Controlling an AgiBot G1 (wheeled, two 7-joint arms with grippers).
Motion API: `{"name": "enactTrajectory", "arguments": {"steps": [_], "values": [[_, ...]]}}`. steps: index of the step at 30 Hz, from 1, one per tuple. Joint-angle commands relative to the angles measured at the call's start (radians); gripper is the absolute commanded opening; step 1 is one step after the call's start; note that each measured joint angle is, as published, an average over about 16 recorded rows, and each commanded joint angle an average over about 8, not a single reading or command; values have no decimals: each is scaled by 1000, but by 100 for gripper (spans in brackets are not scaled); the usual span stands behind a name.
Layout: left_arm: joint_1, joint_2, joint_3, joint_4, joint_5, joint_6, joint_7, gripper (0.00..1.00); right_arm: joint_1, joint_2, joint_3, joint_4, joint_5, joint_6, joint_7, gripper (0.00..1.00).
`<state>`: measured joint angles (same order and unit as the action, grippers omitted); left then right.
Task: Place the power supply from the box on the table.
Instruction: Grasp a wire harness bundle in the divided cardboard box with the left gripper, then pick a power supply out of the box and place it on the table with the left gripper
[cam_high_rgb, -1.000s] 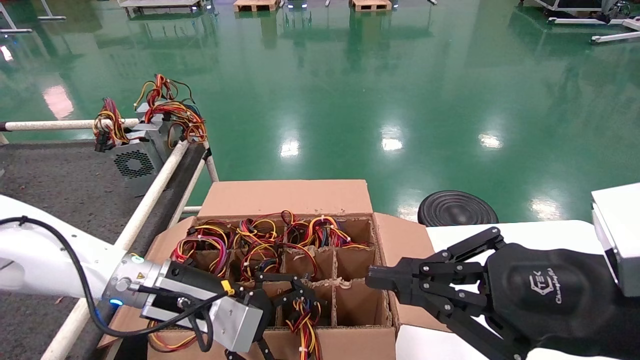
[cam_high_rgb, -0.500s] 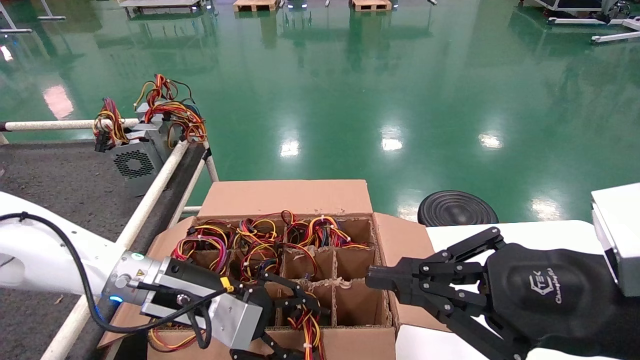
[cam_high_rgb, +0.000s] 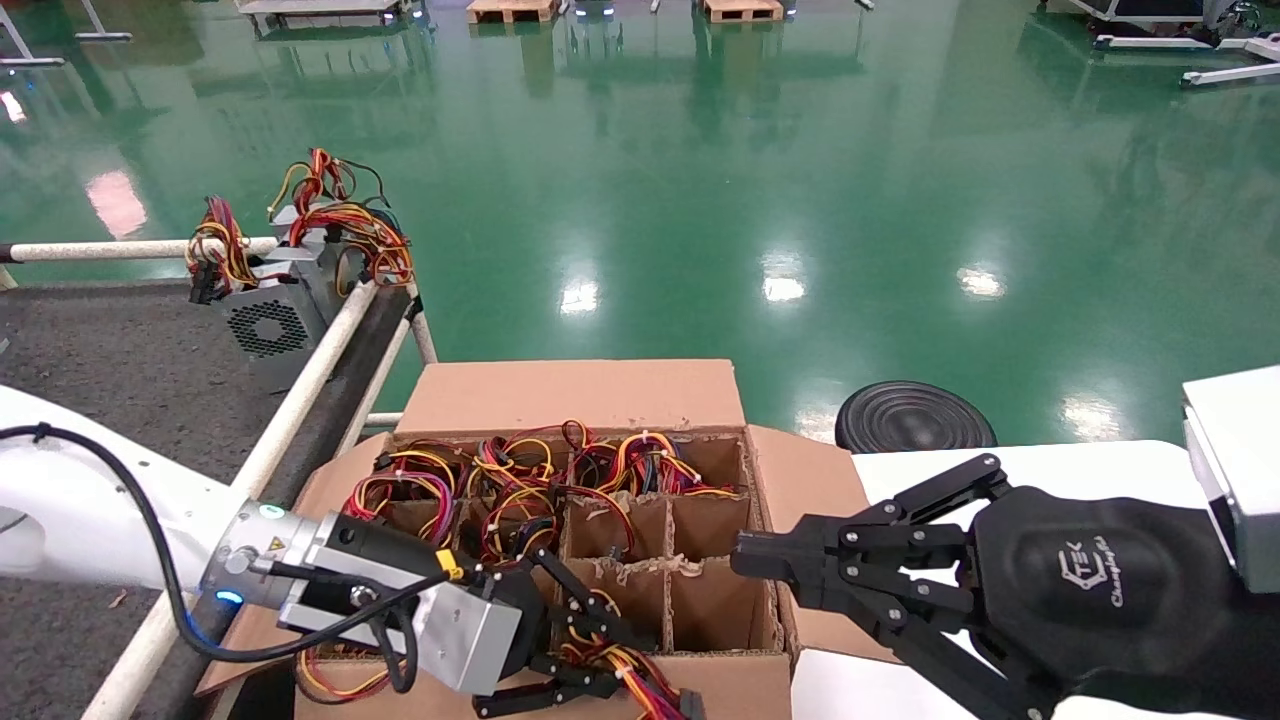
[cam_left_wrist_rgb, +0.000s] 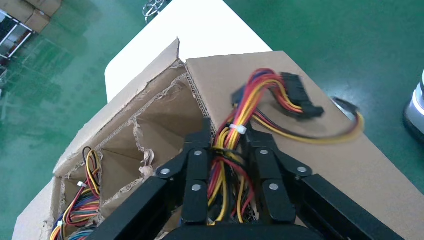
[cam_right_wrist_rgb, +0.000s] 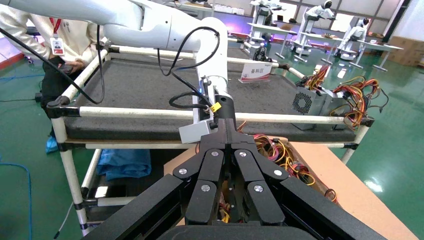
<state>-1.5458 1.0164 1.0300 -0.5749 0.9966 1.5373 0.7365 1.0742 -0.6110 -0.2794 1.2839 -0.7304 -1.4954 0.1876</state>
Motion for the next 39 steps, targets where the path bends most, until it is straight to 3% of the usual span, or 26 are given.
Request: {"name": "enactTrajectory", "arguments": {"steps": [1, 22, 39], "values": [[1, -1, 1, 2, -3, 1, 1, 0, 0, 0, 0, 0, 0, 0, 0, 0], [-63, -102, -74, 5, -73, 11, -17, 0, 0, 0, 0, 0, 0, 0, 0, 0], [-248, -124, -216, -88, -43, 34, -109, 0, 0, 0, 0, 0, 0, 0, 0, 0]]}}
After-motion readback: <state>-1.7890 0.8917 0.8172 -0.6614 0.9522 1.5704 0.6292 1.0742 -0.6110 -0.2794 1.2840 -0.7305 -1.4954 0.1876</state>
